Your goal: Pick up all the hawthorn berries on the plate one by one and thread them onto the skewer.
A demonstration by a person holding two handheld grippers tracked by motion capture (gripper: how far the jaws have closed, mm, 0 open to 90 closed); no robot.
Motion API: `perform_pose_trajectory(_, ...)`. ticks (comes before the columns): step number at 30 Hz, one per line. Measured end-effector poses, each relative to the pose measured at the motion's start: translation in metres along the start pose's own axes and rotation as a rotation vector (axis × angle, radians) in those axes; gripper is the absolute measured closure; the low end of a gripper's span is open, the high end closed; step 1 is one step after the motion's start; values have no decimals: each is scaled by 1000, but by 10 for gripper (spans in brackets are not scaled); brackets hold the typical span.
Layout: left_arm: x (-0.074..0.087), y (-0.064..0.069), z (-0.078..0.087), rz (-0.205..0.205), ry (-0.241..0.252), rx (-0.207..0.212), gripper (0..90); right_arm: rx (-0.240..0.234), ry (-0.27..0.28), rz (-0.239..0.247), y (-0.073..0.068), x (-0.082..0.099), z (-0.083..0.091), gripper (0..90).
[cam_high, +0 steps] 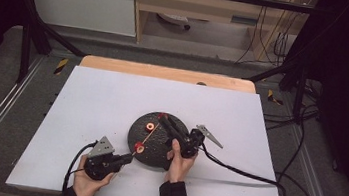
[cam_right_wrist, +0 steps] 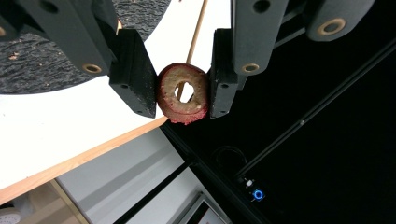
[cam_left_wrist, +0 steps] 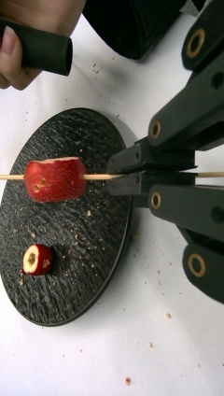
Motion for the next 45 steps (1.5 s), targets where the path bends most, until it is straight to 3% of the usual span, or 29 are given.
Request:
perform_pose_trajectory(9, -13, 1, -3, -19, 20, -23, 886, -12, -30, -16, -2, 2, 1, 633)
perform_pose_trajectory(28, -47, -2, -23, -10, 37, 1, 886, -21, -52, 14, -3, 8, 6, 633)
perform_pose_trajectory(40, -52, -4, -28, -19, 42, 9, 886, -16, -65, 36, -3, 12, 6, 626)
perform_pose_trajectory(45, -48, -7, -20, -29, 37, 3, 887, -7, -65, 71, -3, 9, 9, 563)
Point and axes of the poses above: each handheld gripper's, and its own axes: z roughly backward along the jaws, x roughly out of its underside, y roughly to its right, the point moved 9 cm from there along -z, roughly forward along the jaws, and after that the axes turned 11 degrees about x, right-handed, at the moved point
